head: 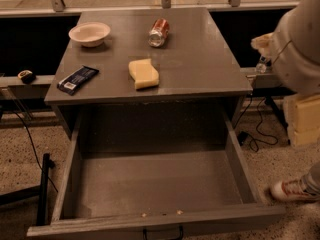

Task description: Place coke can into top drawer

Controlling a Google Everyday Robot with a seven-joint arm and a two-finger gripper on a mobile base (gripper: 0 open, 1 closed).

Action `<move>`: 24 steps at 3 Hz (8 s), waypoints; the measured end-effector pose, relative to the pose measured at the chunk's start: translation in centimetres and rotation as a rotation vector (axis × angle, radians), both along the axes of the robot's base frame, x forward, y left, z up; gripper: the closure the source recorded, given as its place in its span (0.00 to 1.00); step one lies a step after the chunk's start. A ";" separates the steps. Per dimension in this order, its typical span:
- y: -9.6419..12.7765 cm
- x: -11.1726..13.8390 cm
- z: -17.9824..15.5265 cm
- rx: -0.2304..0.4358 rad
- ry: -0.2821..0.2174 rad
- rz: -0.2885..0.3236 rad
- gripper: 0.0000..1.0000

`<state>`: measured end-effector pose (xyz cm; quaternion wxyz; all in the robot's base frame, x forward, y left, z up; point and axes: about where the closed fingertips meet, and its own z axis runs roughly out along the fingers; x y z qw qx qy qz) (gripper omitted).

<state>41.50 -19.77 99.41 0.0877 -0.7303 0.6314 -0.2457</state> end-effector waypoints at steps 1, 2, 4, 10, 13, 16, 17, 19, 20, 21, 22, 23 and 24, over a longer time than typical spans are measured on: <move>-1.1 -0.2 0.1 -0.072 -0.024 -0.009 0.00; 0.2 4.3 3.7 -0.173 -0.162 0.084 0.00; 1.6 15.5 8.4 -0.382 -0.289 0.362 0.00; 13.6 39.3 0.1 -0.490 -0.205 0.871 0.00; 15.2 45.4 -2.5 -0.519 -0.266 0.965 0.00; 16.1 50.6 -14.1 -0.480 -0.079 1.006 0.19; 16.6 50.6 -13.1 -0.465 -0.115 1.038 0.42; 15.9 49.8 -9.6 -0.312 -0.283 1.088 0.89; 12.3 47.3 -5.5 -0.180 -0.412 1.091 1.00; 7.5 43.9 -3.0 -0.121 -0.459 1.044 1.00; 4.2 38.6 4.8 -0.143 -0.636 1.024 1.00; 2.1 32.8 11.4 -0.218 -0.773 0.971 1.00; 0.2 30.5 9.9 -0.238 -0.757 0.948 1.00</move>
Offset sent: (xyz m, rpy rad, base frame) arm 0.0888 -0.0183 0.0545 -0.3467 -0.2746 0.1037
